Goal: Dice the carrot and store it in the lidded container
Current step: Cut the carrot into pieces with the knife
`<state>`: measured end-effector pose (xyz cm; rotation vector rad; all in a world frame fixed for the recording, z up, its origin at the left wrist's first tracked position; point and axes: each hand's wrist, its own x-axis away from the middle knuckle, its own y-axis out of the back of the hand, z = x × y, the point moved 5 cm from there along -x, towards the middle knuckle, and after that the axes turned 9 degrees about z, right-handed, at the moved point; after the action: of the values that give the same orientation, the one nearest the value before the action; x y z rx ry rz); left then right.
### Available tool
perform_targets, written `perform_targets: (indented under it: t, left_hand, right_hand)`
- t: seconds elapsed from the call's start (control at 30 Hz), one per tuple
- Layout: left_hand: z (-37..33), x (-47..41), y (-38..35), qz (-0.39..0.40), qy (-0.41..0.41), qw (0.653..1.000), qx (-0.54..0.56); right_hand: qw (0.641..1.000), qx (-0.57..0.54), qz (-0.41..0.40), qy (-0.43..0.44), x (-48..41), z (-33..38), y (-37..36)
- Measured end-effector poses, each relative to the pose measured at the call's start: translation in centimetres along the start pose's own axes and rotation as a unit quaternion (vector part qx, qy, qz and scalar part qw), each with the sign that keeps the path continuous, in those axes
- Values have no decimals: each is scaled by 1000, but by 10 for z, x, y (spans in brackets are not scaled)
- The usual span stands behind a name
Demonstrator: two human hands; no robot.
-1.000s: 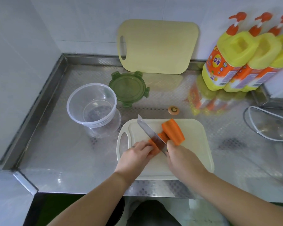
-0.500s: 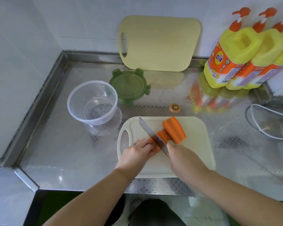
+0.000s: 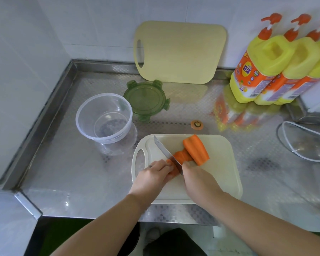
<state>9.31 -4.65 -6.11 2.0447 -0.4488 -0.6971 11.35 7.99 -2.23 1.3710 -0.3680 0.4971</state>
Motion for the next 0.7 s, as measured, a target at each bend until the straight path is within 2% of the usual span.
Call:
perform_targets:
  t: [0.13,0.27,0.43,0.7]
  left_hand:
    - [-1,0,2,-8,-3,1000,8]
    - [-3,4,3,-11,11,1000,-7]
    - [-6,0,2,0,50,999,16]
    - [-5,-2,1,8,43,999,9]
  right_hand:
    - [999,-42,16,-13,-2,-8,-2]
    - [992,-123,-16,-28,-3,-25,4]
    - [997,-70,-44,3,11,-18,12]
    - [999,-17,-45,-10,19,-12,15]
